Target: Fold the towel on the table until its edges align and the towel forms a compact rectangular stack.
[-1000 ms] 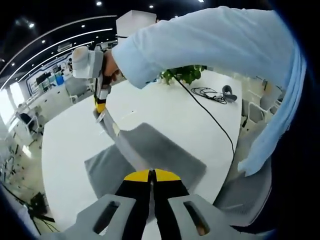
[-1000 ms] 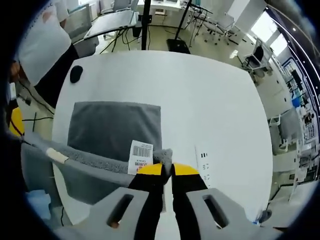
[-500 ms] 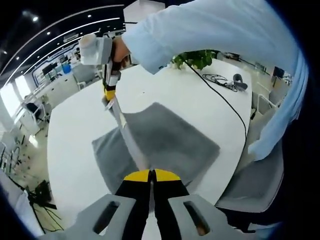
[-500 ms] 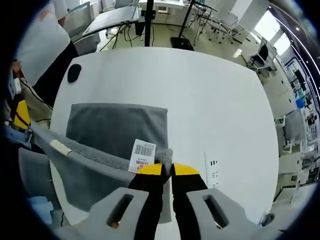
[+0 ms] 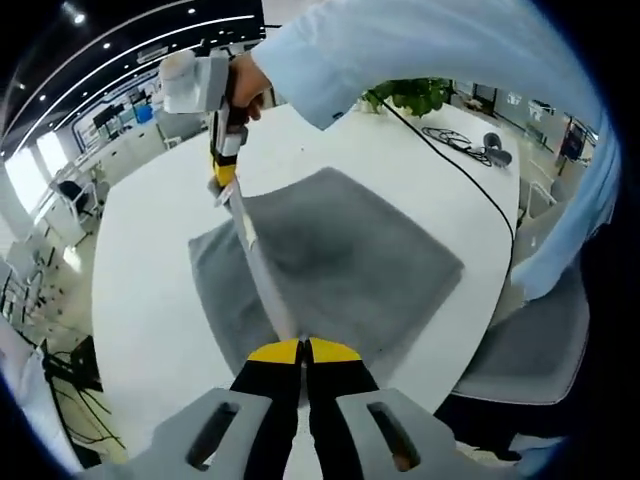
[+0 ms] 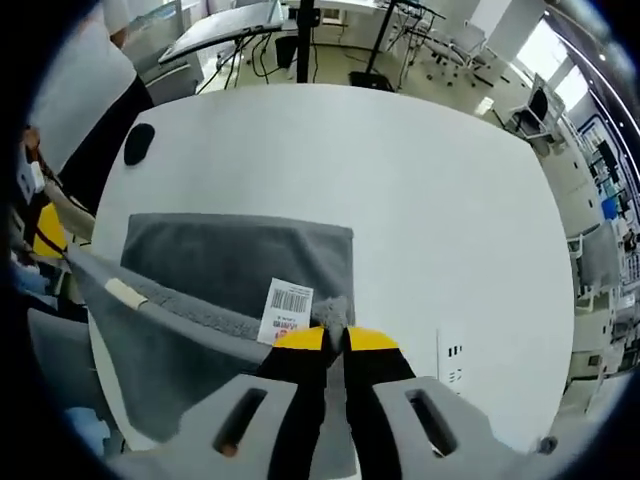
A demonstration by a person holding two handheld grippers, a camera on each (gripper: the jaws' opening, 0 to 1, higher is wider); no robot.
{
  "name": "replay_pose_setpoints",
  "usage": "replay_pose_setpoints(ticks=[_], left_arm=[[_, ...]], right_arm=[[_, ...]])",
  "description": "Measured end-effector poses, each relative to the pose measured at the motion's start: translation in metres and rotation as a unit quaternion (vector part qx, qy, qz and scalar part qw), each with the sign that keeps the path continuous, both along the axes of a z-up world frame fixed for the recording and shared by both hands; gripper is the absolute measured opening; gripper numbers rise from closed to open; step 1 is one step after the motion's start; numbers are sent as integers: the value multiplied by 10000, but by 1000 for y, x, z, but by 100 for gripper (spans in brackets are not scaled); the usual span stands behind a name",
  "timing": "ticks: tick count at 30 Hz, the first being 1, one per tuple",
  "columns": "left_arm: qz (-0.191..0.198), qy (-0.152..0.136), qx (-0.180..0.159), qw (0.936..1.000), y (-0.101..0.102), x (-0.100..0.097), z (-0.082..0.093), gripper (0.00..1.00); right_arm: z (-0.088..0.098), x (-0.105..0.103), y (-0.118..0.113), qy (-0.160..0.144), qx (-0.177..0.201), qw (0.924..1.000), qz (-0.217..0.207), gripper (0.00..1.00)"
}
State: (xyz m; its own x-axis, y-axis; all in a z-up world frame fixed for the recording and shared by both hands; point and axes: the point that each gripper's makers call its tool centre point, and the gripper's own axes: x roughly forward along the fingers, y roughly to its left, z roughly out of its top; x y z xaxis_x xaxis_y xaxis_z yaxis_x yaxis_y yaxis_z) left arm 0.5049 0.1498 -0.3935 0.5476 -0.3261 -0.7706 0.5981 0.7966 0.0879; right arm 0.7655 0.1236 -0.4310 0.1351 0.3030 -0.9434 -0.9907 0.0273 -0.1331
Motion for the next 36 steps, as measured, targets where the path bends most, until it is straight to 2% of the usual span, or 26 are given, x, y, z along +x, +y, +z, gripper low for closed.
replay_pose_setpoints(ticks=[10,12,16,19,25,29,36], left_arm=[[146,196,37,9997,14,0,-27,0],[175,219,48,9996,18,1,-31,0],[196,276,83,9994,19,0,-36,0],[217,320,109,9992,21,0,-41,0],[277,419,98,9987,26,-3,-51,1],[319,493,85,9982,29,-5,-60,1],[368,579,106,9976,32,-6,-71,1]], right_arm=[[-24,-2,8,112,45,9999,-60,4],[-27,-8,9,121,38,9999,-39,4],[-32,-8,15,122,45,9999,-2,4],[-39,1,23,99,66,9999,28,4],[-46,-7,30,124,90,9999,53,4],[-59,0,41,132,77,9999,71,5],[-70,-5,45,120,37,9999,103,7]])
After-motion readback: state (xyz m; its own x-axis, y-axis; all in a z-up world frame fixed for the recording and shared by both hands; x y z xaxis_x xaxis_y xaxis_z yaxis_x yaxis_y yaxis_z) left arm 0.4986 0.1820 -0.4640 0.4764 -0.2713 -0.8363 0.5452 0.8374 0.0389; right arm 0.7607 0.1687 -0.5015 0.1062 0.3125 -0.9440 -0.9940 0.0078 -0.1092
